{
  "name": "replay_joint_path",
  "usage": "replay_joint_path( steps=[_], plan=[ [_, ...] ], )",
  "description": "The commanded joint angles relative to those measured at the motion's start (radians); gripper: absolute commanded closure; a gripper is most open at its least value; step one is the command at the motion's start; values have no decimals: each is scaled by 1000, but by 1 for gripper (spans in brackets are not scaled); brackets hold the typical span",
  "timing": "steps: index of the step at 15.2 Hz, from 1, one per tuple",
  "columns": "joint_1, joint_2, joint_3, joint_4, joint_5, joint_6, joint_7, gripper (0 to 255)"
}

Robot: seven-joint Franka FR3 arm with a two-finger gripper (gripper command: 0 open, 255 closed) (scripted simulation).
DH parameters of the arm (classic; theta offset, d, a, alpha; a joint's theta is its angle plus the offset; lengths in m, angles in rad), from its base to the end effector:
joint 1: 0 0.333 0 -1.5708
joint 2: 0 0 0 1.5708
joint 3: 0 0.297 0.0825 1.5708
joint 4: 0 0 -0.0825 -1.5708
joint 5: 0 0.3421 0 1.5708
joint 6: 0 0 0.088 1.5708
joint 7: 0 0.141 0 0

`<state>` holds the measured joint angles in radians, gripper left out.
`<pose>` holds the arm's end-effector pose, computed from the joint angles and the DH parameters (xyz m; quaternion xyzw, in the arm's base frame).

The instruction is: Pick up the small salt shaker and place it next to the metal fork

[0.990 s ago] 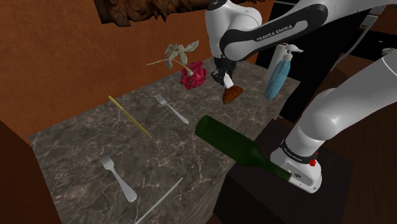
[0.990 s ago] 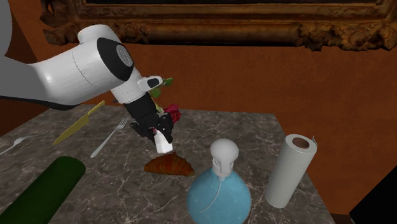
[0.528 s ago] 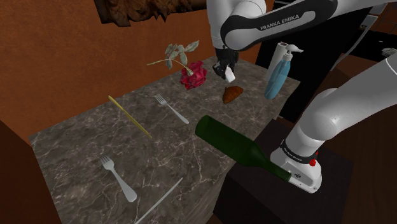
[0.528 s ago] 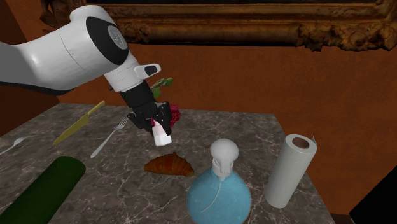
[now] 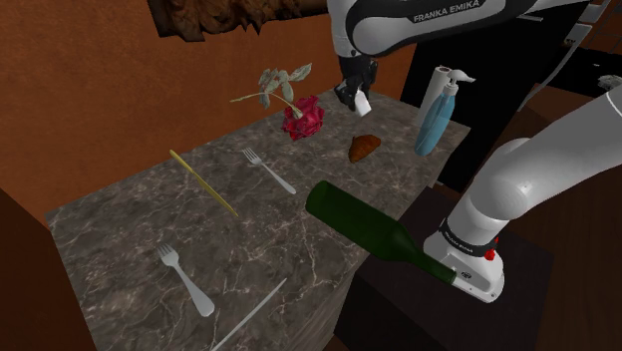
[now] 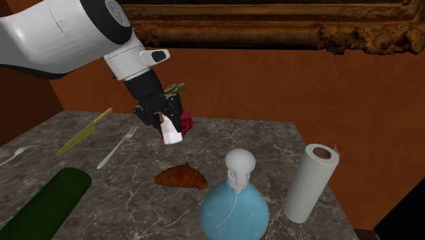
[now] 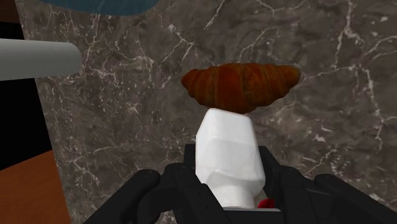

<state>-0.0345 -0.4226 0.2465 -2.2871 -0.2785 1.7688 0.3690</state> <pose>0.3786 0.0534 0.4716 0.9799 -0.0554 -0.0017 0.1918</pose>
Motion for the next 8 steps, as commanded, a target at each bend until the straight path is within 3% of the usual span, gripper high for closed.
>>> replay_joint_path(
  steps=[1,8],
  plan=[
    [0,-3,-1,22,1,-24,-9,255],
    [-3,-7,-3,111,4,-112,-38,255]
  ],
)
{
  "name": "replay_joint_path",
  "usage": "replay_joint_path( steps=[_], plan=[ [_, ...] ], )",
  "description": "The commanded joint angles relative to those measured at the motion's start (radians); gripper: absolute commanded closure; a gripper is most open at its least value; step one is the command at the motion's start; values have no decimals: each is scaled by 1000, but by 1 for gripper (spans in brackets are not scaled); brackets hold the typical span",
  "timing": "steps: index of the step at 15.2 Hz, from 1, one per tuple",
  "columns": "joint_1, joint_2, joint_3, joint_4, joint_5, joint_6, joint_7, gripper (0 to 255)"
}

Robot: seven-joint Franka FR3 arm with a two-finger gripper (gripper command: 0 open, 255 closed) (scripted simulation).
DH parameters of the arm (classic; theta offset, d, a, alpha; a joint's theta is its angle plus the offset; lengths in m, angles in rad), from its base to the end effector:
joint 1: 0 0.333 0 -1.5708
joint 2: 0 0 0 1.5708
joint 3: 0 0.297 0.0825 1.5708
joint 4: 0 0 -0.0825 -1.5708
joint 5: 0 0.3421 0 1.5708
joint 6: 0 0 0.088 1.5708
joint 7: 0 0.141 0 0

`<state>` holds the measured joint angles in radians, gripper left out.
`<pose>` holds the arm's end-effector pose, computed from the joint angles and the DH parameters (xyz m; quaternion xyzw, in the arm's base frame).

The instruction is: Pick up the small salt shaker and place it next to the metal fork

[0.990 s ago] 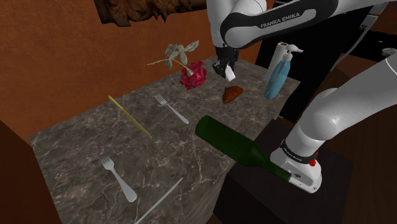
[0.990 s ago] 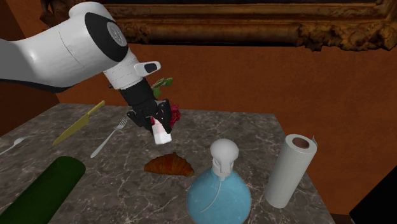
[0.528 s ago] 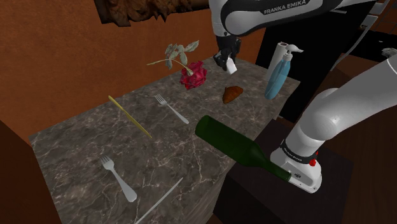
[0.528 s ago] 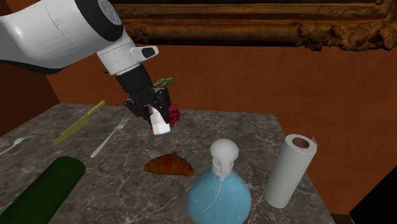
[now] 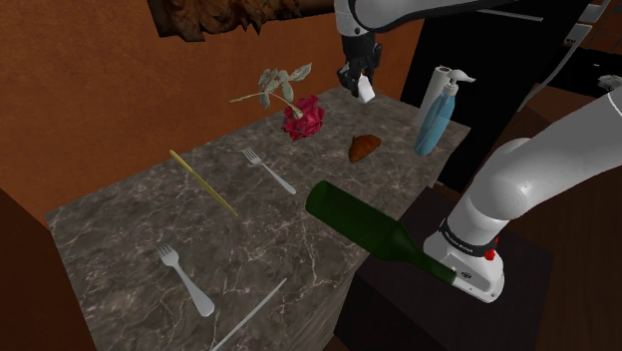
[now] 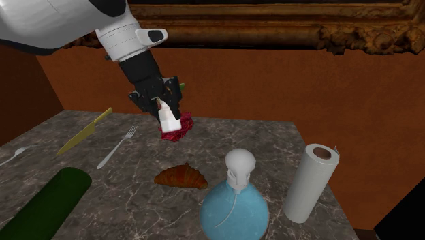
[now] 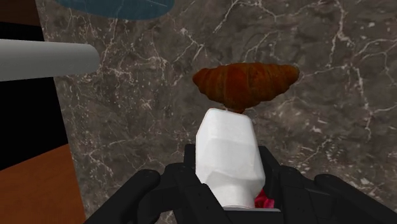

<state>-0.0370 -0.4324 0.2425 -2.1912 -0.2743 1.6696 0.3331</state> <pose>0.3768 0.0518 0.5094 0.9799 -0.0554 -0.0017 0.1917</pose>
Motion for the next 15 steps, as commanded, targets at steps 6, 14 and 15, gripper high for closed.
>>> replay_joint_path(
  steps=[6,14,15],
  plan=[
    [-3,9,2,99,0,-87,-25,255],
    [58,28,128,103,66,-121,145,255],
    [66,35,147,107,75,-126,170,255]
  ],
)
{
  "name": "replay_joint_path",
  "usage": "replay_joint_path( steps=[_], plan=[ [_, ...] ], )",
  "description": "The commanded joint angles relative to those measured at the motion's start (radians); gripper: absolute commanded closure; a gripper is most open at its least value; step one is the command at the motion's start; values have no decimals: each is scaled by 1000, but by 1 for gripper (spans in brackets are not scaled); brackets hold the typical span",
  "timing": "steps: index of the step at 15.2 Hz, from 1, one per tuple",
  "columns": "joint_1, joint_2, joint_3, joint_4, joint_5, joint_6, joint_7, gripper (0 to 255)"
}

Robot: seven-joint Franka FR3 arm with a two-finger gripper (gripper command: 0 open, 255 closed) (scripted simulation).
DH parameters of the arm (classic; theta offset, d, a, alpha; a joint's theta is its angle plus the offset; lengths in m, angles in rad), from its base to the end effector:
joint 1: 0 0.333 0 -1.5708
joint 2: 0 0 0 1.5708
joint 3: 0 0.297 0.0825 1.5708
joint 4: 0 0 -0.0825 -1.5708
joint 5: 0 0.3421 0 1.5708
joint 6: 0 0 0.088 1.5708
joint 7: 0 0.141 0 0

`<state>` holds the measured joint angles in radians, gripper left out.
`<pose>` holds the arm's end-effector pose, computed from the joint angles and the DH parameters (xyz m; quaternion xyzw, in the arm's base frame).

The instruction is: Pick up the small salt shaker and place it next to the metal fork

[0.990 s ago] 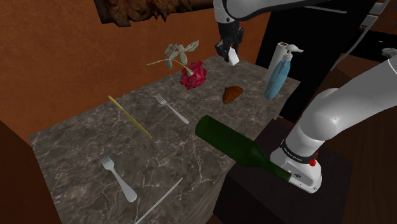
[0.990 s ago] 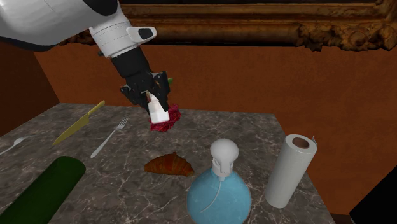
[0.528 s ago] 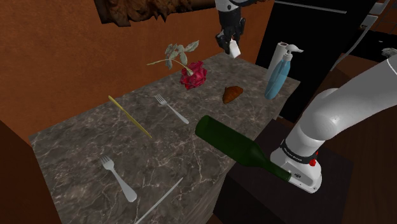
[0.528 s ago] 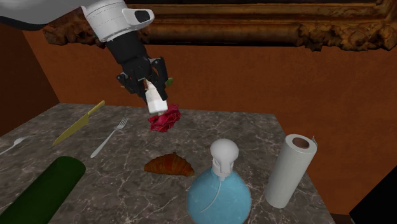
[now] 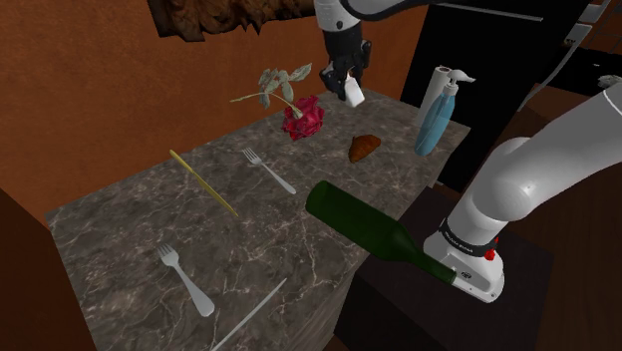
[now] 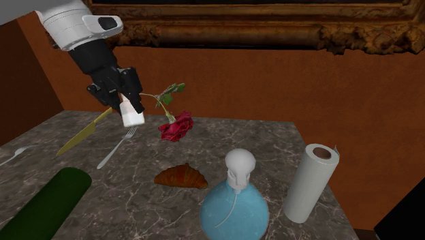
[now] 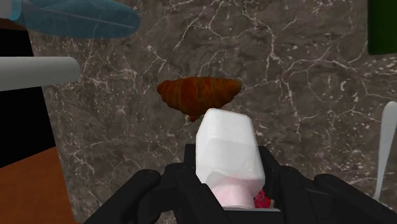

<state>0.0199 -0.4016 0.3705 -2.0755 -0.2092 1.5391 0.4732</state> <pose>0.3579 0.1339 0.5299 0.9800 -0.0545 -0.0017 0.1916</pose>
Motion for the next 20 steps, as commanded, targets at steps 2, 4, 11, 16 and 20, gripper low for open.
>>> replay_joint_path(
  steps=[2,4,11,16,20],
  plan=[
    [24,23,58,4,26,-3,81,255],
    [38,47,97,22,40,-11,134,255],
    [85,172,239,117,61,-37,333,255],
    [124,309,341,221,36,-62,494,255],
    [178,452,411,328,-16,-93,634,255]
  ],
)
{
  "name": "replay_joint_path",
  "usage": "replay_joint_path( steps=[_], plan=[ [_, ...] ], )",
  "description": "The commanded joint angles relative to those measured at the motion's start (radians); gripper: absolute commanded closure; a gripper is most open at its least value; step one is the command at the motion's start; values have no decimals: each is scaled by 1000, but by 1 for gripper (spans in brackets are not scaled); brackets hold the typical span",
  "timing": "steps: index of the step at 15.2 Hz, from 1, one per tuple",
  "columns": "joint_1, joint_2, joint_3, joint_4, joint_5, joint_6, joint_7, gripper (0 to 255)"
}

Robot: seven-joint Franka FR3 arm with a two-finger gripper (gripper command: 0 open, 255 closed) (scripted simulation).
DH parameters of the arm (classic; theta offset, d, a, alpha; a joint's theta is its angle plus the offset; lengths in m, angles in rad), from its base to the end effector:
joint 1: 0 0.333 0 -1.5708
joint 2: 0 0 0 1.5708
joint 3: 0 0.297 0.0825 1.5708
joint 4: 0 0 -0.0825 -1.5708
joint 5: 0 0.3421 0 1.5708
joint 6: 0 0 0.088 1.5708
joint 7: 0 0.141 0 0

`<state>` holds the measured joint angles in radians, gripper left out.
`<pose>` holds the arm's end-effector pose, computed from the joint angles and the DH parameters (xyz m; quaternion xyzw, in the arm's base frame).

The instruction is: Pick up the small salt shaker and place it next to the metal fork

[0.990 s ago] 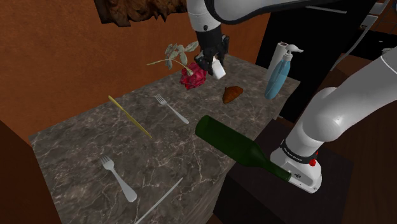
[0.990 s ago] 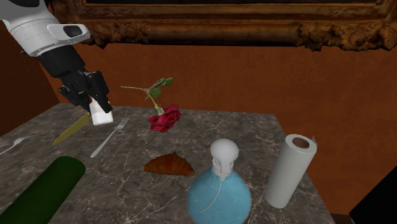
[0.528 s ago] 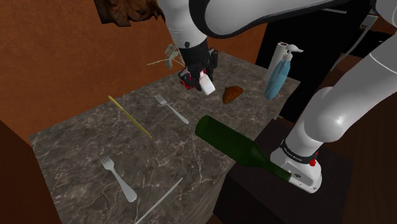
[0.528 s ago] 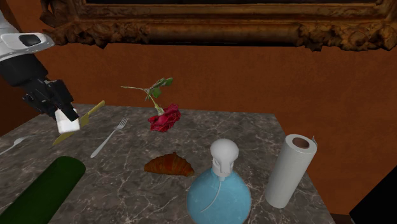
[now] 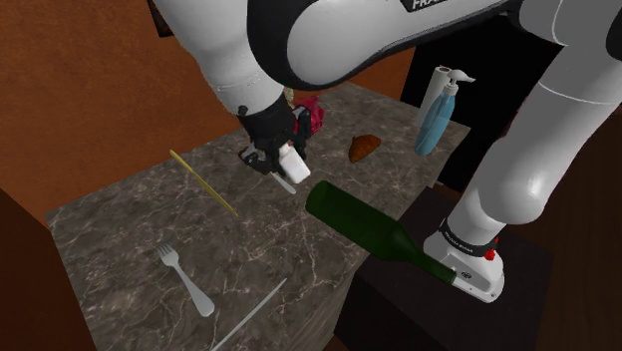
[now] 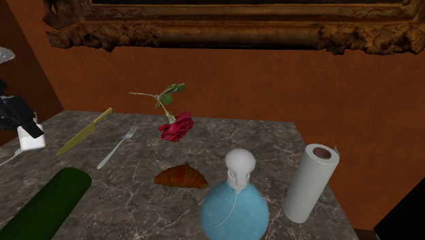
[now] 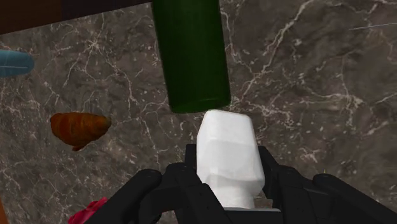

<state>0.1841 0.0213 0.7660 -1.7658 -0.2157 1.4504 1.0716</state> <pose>0.3054 0.3680 0.4789 0.9799 -0.0536 -0.0019 0.1919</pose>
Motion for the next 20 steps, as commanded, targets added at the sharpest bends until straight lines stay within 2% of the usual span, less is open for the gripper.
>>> replay_joint_path(
  steps=[1,5,9,14,15,20],
  plan=[
    [33,69,28,49,-27,-14,71,255],
    [135,237,59,189,-105,-63,204,255],
    [275,407,55,362,-185,-128,309,255],
    [489,626,14,658,-283,-234,385,255],
    [575,709,-8,796,-319,-283,391,255],
    [540,697,-4,696,-308,-207,409,255]
  ],
)
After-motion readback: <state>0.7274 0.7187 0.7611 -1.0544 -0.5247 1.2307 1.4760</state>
